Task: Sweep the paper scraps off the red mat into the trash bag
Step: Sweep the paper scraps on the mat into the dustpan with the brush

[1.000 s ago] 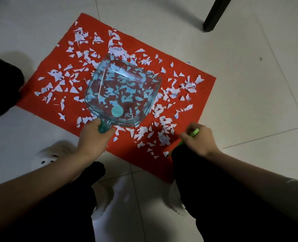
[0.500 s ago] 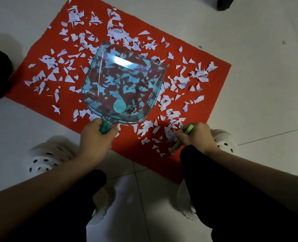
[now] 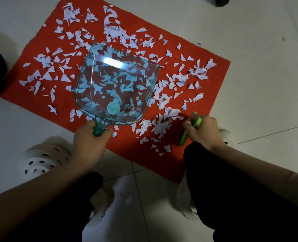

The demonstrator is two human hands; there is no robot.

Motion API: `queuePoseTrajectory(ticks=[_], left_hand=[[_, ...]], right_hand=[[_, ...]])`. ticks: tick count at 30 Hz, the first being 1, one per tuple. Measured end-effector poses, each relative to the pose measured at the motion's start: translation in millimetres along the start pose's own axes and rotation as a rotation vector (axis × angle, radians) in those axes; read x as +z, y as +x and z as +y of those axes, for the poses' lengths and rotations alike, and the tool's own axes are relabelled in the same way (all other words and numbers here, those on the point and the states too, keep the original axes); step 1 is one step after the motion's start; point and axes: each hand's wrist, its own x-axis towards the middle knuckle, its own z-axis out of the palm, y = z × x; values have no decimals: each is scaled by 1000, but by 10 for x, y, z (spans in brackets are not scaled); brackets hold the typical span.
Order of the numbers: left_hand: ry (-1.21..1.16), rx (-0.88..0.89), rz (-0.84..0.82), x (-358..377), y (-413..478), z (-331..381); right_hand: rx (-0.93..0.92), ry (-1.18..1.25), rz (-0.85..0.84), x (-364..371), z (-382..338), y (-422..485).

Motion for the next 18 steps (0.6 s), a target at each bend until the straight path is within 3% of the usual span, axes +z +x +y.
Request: queuePoseTrajectory(ticks=[7,13,18], left_hand=[[-23,-9,-30,-8,-11,-40],[-17,-10,-18,-12,3,-50],[-17,-13,-25,-7,-11,-45]], right_hand=[[-86,134,-12,14,-227,127],[7,69,98,-68,-58,151],[15,104,-32,30,-139,187]])
